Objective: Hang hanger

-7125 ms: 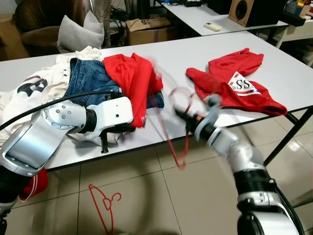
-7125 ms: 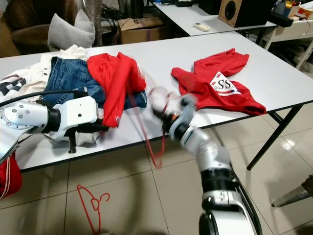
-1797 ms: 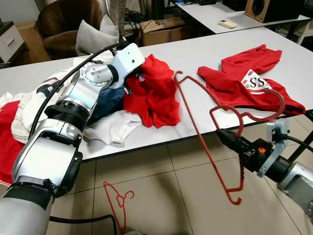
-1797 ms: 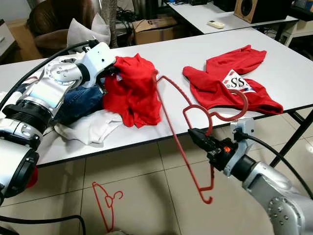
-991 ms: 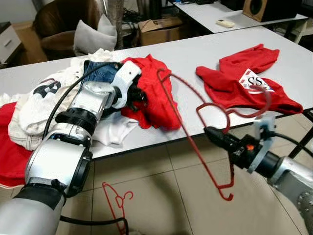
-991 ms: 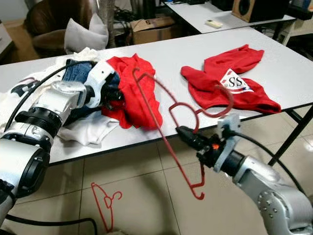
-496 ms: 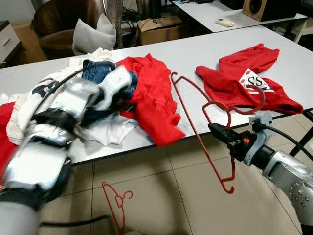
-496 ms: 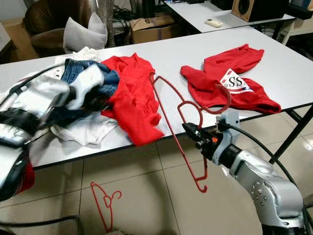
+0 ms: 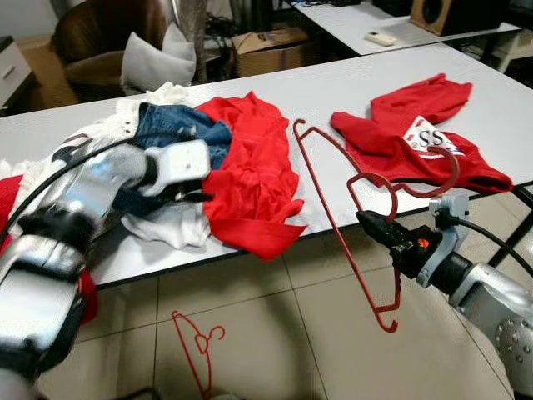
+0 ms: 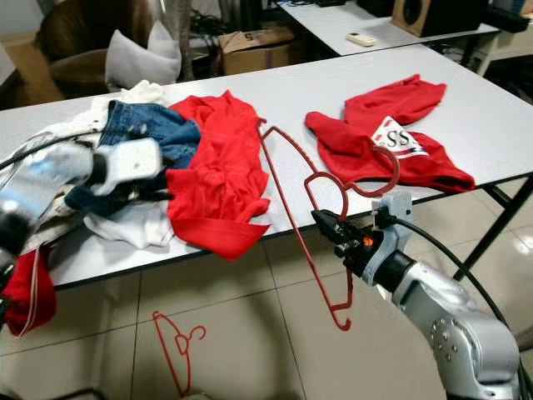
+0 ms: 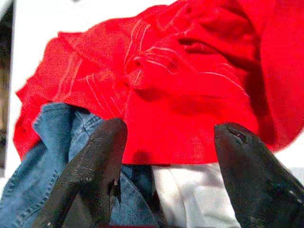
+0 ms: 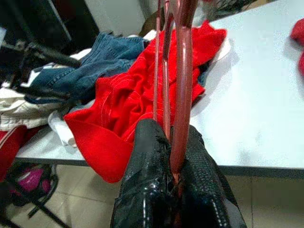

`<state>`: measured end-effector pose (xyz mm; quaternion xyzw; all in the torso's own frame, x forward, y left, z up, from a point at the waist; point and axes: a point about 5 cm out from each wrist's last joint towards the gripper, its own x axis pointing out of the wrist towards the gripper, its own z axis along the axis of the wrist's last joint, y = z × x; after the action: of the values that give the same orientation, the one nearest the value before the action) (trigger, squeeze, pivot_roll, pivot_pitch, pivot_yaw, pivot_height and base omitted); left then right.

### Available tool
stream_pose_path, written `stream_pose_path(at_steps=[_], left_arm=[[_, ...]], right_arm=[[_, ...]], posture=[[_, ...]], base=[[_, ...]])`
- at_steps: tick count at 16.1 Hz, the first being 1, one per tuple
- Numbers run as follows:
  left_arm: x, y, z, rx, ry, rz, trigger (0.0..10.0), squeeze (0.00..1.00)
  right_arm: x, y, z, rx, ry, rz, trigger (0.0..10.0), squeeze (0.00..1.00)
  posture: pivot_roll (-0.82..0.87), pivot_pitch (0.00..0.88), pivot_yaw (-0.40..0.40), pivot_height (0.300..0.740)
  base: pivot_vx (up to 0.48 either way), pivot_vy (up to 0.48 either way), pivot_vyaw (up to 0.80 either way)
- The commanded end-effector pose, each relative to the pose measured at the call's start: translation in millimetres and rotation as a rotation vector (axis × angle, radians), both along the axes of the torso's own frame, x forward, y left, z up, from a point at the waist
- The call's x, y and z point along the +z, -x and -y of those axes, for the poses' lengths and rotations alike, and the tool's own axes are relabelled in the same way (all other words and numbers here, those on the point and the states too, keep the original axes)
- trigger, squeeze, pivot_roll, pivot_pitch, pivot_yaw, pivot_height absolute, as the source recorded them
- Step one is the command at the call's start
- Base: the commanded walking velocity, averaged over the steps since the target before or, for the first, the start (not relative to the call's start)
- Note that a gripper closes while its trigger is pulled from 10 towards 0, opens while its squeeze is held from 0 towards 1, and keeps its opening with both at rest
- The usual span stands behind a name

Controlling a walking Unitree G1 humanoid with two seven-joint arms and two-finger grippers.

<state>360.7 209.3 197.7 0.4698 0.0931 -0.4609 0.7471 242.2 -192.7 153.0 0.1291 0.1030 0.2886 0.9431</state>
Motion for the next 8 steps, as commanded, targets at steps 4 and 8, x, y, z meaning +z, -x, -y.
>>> stream_pose_path(at_steps=[4,8], left_arm=[[-27,31.9,1.2,-0.062,0.111,-0.071,10.0,0.00],[-67,44.3,15.6,-0.006,0.105,-0.022,10.0,0.00]], right_arm=[[-2,6.0,-1.2,-0.104,0.031,0.018,10.0,0.00],[-9,7.6,-11.1,-0.171,0.104,0.033,10.0,0.00]], posture=[[-0.14,0.000,0.110,0.740],[-0.15,0.000,0.122,0.740]], base=[[0.000,0.000,0.00],[0.000,0.000,0.00]])
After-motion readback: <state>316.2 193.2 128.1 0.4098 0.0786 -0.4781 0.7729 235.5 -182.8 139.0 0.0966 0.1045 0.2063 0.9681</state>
